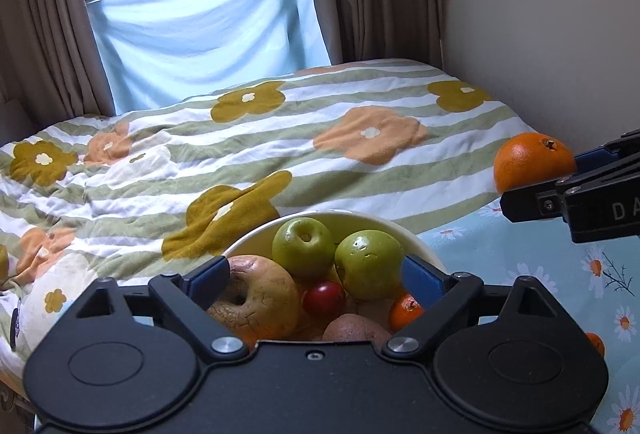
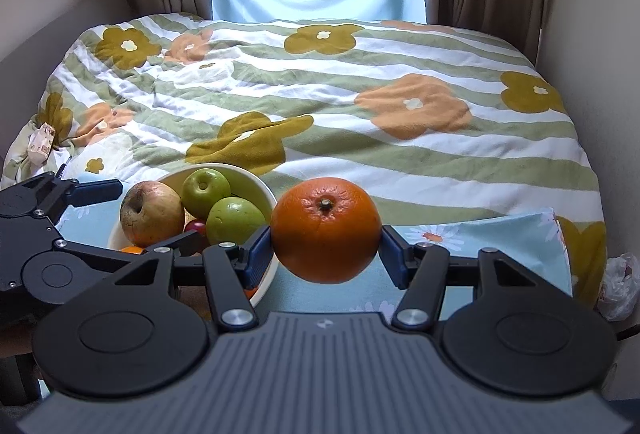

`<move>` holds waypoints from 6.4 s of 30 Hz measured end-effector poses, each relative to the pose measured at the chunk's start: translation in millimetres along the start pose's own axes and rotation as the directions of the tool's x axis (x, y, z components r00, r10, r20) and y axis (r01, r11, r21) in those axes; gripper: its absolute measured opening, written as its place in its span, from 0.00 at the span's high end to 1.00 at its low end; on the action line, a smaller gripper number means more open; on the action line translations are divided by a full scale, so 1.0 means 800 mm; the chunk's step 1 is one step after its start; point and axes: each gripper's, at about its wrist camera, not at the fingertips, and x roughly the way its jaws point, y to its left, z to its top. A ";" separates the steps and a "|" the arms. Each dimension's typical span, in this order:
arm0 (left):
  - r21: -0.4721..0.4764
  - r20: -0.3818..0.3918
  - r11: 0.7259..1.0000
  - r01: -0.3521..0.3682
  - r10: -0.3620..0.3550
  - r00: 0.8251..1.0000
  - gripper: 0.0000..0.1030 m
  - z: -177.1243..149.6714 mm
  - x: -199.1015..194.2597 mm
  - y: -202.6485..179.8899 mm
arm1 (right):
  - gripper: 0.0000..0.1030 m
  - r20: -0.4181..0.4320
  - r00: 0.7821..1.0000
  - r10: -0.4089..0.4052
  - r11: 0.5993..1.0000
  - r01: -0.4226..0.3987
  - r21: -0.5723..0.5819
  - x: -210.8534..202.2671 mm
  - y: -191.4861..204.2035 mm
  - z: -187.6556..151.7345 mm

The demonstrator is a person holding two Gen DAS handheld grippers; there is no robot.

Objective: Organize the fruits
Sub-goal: 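Carry the tomato and orange to the bowl while the left gripper releases the tomato, then lower the large orange into the bowl and open the right gripper, then grasp another red tomato with the left gripper while the right gripper grasps a small orange, then carry the tomato and small orange to the white bowl and lower them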

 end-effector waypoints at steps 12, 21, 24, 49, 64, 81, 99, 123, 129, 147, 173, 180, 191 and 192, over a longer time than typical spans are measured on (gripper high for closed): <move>-0.115 -0.003 0.992 -0.049 0.049 0.999 0.08 -0.023 -0.053 0.047 | 0.30 -0.010 0.998 0.070 0.995 -0.070 -0.069 0.012 0.047 0.013; -0.173 -0.050 0.980 -0.102 0.095 0.994 0.08 -0.050 -0.067 0.067 | 0.30 -0.062 0.987 0.145 0.975 -0.154 -0.162 0.042 0.110 0.007; -0.174 -0.064 0.978 -0.116 0.107 0.992 0.08 -0.057 -0.070 0.070 | 0.30 -0.075 0.985 0.158 0.969 -0.170 -0.181 0.053 0.124 0.003; -0.209 -0.071 0.963 -0.168 0.156 0.985 0.07 -0.071 -0.099 0.081 | 0.00 -0.016 0.987 0.157 0.965 -0.157 -0.211 0.051 0.138 -0.007; -0.186 0.034 0.969 -0.161 0.170 0.985 0.07 -0.068 -0.189 0.074 | 0.00 0.060 0.994 0.093 0.987 -0.084 -0.138 -0.067 0.150 -0.020; -0.100 0.066 0.995 0.017 -0.011 0.998 0.07 -0.113 -0.243 0.048 | 0.00 0.088 0.992 -0.086 0.996 0.082 0.045 -0.172 0.139 -0.107; -0.140 -0.043 0.990 0.022 -0.028 0.999 0.08 -0.127 -0.187 -0.079 | 0.00 -0.016 0.997 -0.071 0.996 0.070 -0.055 -0.144 0.003 -0.155; -0.253 -0.209 0.962 -0.101 0.048 0.977 0.57 -0.156 -0.082 -0.141 | 0.14 -0.136 0.986 0.094 0.975 -0.119 -0.189 -0.030 -0.052 -0.167; -0.237 -0.204 0.966 -0.102 0.053 0.978 0.64 -0.158 -0.082 -0.145 | 0.20 -0.142 0.984 0.104 0.974 -0.130 -0.188 -0.020 -0.051 -0.166; -0.244 -0.219 0.962 -0.124 0.069 0.973 0.65 -0.167 -0.097 -0.141 | 0.48 -0.144 0.982 0.121 0.965 -0.150 -0.216 -0.012 -0.041 -0.168; -0.245 -0.081 0.957 -0.156 0.140 0.987 0.65 -0.110 -0.187 -0.089 | 0.49 -0.045 0.981 0.191 0.952 -0.196 -0.234 -0.104 0.020 -0.115; -0.202 -0.030 0.971 -0.126 0.122 0.992 0.65 -0.090 -0.189 -0.050 | 0.49 -0.028 0.986 0.163 0.964 -0.165 -0.208 -0.107 0.052 -0.098; -0.134 -0.012 0.991 -0.023 0.022 1.000 0.65 -0.068 -0.150 0.039 | 0.49 -0.010 0.997 0.073 0.993 -0.073 -0.091 -0.076 0.107 -0.060; -0.124 -0.012 0.992 -0.015 0.013 1.000 0.65 -0.066 -0.144 0.048 | 0.49 -0.009 0.998 0.065 0.995 -0.066 -0.078 -0.072 0.112 -0.057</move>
